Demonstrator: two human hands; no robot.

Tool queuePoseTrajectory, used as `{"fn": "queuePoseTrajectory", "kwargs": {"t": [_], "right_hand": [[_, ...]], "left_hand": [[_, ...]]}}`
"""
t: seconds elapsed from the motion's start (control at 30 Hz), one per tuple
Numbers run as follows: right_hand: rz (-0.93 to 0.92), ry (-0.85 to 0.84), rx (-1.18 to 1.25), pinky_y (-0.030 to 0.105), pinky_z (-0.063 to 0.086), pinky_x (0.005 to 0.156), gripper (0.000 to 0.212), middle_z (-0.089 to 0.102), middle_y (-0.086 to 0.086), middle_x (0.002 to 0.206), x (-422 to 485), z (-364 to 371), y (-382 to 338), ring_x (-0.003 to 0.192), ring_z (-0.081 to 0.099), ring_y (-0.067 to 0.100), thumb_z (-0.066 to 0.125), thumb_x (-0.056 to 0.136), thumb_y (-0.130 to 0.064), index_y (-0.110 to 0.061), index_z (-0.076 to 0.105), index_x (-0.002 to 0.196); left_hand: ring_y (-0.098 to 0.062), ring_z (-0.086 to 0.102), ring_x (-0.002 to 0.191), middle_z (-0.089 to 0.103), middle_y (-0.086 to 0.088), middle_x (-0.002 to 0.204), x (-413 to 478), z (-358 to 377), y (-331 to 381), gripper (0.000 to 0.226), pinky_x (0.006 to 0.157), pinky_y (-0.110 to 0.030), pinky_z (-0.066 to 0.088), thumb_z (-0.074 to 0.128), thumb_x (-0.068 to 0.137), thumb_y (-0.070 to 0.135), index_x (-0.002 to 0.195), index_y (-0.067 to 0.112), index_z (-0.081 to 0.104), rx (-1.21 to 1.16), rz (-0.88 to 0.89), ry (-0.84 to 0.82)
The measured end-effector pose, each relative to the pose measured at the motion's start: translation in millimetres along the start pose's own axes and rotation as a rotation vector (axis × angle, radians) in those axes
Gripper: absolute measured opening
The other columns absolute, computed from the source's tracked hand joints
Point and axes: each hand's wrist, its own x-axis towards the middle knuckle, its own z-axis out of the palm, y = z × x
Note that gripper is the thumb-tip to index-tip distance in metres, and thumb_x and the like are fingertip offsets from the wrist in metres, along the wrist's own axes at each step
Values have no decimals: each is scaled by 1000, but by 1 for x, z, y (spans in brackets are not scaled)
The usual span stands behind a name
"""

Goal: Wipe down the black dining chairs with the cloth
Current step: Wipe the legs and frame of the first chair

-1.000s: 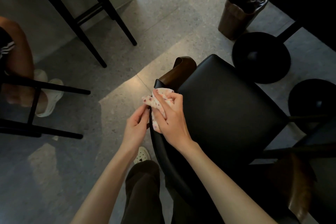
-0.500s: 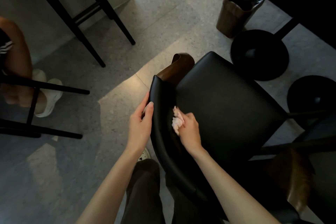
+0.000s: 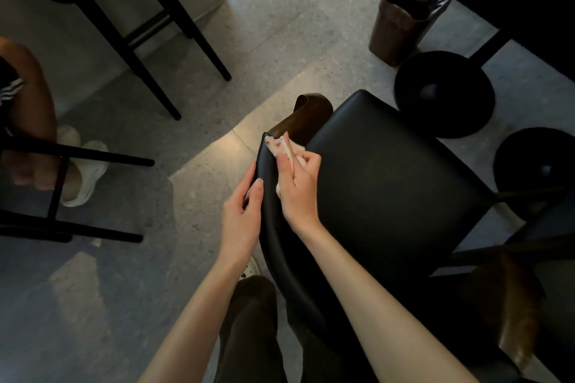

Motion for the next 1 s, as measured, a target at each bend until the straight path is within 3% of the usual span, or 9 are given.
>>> {"fn": "queuePoseTrajectory", "kwargs": {"t": [0.17,0.23,0.4,0.47,0.53,0.73,0.83,0.9,1.0], "right_hand": [[64,-53,-205,23,45,79,36,47,3,101,-5,-18,25,87,56,13,43,102,-27,-12,56,132],[191,-107,-265,21,41,74,22,49,7,98,-14,-30,45,84,56,17,45,102,-26,-16,63,111],[313,-293,-440,28,43,75,31,51,5,94,-13,-54,83,79,58,18,43,100,-41,-28,60,78],[375,-209,-343,32,49,86,36,62,10,105,2,-55,79,92,63,24,39,99,-51,-31,69,104],[431,-97,-172,34,43,101,42,63,5,123,23,-47,63,113,58,20,36,100,-52,-34,58,131],[547,-95,-134,42,17,114,54,31,9,153,47,-4,28,142,21,32,22,101,-56,-34,34,149],[458,-79,-86,32,27,105,52,38,8,142,32,-5,34,130,39,25,20,103,-51,-31,38,147],[385,-87,-154,25,32,90,49,43,7,128,24,-11,42,101,54,14,23,104,-46,-27,45,143],[318,-187,-348,23,34,83,43,43,5,117,10,-24,50,80,48,6,28,105,-39,-29,43,144]], "left_hand": [[7,39,124,42,18,140,1,1,0,42,85,6,34,43,102,23,143,30,39,-34,11,5],[8,38,122,41,21,135,1,2,-1,42,82,8,32,43,102,22,142,30,40,-52,7,6],[10,35,122,39,24,133,1,2,-1,42,83,7,31,42,102,24,144,29,39,-46,-2,5],[11,38,120,40,23,132,0,1,-1,42,83,7,33,42,102,22,144,26,39,-57,6,3],[13,41,116,42,22,132,0,1,0,41,82,5,35,43,102,20,143,25,41,-80,15,-1],[17,44,110,41,21,136,2,1,-2,41,81,5,35,44,102,20,142,29,40,-74,17,-4],[16,43,114,40,22,134,2,2,-2,41,81,6,35,43,102,19,142,27,40,-72,33,-1],[21,41,108,39,23,132,2,2,-2,42,79,6,34,43,102,19,142,27,39,-65,34,0],[11,37,122,38,23,134,2,3,-3,42,83,7,32,41,102,22,143,30,38,-40,26,3]]}}
